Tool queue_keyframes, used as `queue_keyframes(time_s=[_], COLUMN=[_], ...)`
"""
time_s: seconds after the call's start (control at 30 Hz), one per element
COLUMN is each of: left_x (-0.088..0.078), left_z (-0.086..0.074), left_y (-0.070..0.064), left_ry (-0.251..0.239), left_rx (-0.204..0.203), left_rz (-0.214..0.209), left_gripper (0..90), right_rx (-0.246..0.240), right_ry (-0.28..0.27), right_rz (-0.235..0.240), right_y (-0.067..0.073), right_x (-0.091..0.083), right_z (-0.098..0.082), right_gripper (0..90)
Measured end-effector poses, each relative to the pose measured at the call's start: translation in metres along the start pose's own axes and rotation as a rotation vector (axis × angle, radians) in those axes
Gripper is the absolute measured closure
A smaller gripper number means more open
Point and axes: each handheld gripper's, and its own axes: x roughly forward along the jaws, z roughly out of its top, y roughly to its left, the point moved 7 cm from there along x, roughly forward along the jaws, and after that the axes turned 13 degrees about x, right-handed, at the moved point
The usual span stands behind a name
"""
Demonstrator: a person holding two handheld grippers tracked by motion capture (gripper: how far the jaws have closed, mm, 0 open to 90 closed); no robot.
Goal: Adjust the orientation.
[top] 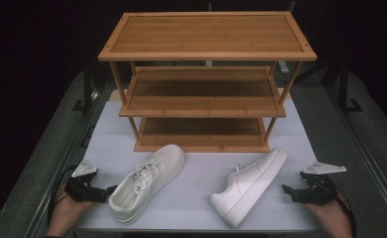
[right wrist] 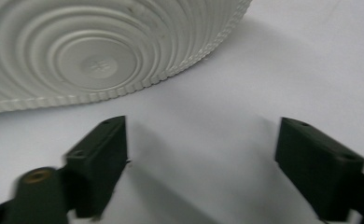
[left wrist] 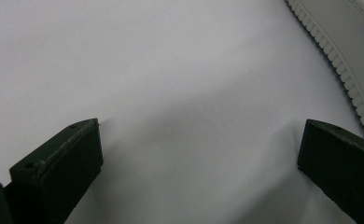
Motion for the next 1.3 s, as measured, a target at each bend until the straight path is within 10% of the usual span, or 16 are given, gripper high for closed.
queue_keyframes(time_s=[0.37, 0.73, 1.3], left_x=[0.000, 0.000, 0.000], left_z=[0.000, 0.000, 0.000], left_y=[0.000, 0.000, 0.000], left_ry=[-0.008, -0.007, -0.007], left_rx=[-0.008, -0.008, -0.009], left_rz=[-0.002, -0.002, -0.003], left_gripper=[0.0, 0.0, 0.0], right_rx=[-0.024, -0.044, -0.143], right_ry=[-0.090, -0.137, -0.102], right_rz=[0.112, 0.251, 0.345], right_y=[0.014, 0.044, 0.085], right_x=[-0.050, -0.087, -0.057], right_z=[0.016, 0.047, 0.072], right_gripper=[89.7, 89.9, 89.9])
